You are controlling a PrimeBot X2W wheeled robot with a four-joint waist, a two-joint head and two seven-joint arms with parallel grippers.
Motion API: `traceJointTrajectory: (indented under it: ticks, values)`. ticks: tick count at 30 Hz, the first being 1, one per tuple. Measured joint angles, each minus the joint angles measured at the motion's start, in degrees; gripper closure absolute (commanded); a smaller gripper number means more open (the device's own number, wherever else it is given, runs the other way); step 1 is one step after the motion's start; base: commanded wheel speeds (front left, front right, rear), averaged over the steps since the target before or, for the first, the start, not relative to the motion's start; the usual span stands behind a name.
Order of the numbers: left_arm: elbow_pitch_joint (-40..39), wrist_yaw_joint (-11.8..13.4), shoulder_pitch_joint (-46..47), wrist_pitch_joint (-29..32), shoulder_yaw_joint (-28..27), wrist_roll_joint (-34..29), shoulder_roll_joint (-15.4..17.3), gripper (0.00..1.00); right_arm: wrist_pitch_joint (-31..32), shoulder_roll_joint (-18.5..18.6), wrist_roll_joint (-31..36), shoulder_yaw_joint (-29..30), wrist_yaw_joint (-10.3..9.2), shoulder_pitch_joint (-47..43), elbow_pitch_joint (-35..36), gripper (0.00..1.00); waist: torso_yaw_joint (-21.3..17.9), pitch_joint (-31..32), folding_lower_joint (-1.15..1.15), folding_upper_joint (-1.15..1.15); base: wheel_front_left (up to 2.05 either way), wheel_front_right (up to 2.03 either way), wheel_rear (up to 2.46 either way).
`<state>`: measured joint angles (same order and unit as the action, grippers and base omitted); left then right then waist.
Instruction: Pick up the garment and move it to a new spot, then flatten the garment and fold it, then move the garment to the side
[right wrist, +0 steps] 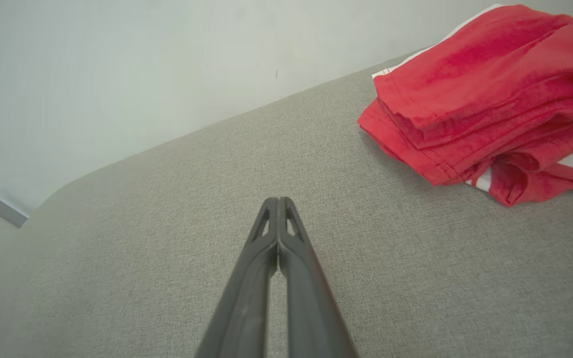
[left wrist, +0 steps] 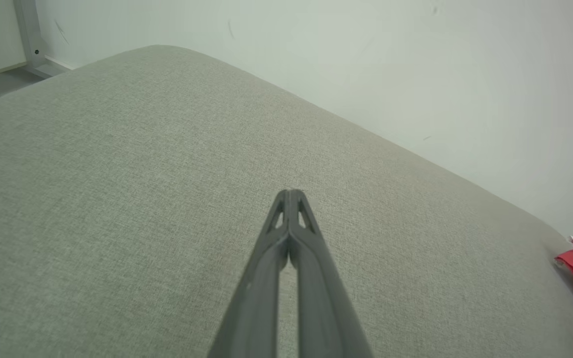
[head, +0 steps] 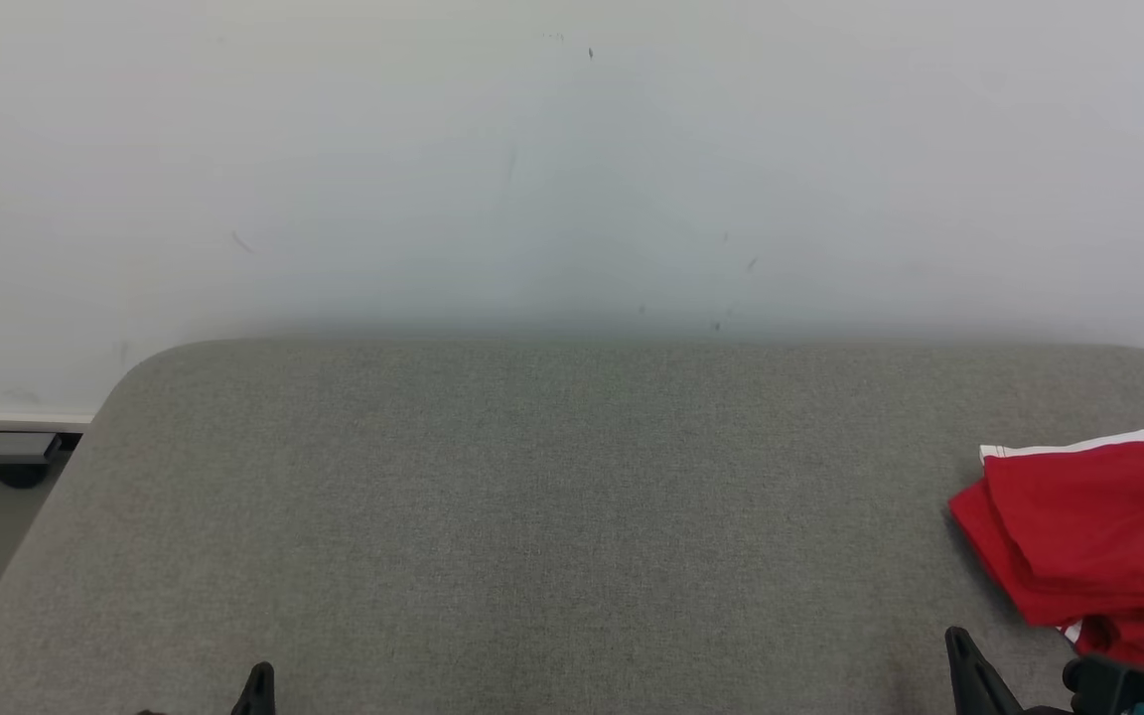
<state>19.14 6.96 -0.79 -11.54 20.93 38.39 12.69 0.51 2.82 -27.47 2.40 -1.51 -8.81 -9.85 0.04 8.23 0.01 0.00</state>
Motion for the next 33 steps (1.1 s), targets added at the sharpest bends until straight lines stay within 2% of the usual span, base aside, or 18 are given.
traceJointTrajectory:
  ticks: [33]
  values:
    - [-0.35, -4.93, 1.32, 6.98, -9.48, 17.83, -3.53, 1.0, 2.13, -0.12, -22.38, 1.94, 2.53, 3.84, -2.63, 1.0, -0.02, -3.01, 0.0, 0.0, 0.0, 0.0, 0.0]
